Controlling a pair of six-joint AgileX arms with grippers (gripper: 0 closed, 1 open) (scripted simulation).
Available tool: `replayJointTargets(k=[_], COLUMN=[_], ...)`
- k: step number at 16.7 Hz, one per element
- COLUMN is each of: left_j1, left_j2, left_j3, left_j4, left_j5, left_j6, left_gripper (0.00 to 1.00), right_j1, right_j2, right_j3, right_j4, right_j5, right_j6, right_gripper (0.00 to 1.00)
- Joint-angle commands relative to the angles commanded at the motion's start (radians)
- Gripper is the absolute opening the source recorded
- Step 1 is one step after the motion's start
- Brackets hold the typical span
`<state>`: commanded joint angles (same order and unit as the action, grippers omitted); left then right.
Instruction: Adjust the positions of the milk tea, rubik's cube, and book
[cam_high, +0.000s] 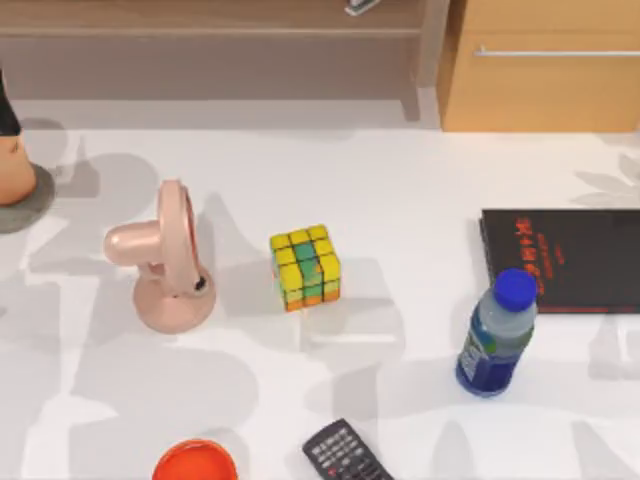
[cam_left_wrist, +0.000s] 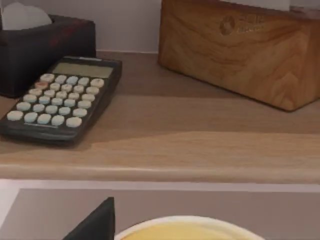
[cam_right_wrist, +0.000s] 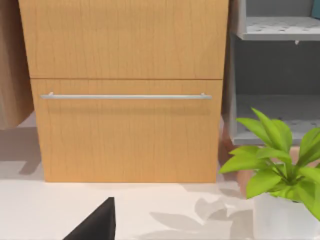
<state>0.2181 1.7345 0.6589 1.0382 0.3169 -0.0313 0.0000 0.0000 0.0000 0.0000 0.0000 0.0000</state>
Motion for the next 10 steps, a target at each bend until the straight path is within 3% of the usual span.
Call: replayJointTargets(k=[5,10], left_j1=[-0.160,-0.369], left_j2=[0.017,0.112], left_j3=[0.336,0.711], left_j4=[-0.381,-0.940], left_j5=[-0.047,-0.112], left_j6=[-0.158,-0.365], left_gripper=[1.00,1.00], right_j1=[0.000,0.000], right_j2=[0.000,0.000], right_j3=[0.000,0.000], right_j4=[0.000,0.000], right_j5=[0.000,0.000], right_j6=[0.000,0.000], right_gripper=[1.00,1.00])
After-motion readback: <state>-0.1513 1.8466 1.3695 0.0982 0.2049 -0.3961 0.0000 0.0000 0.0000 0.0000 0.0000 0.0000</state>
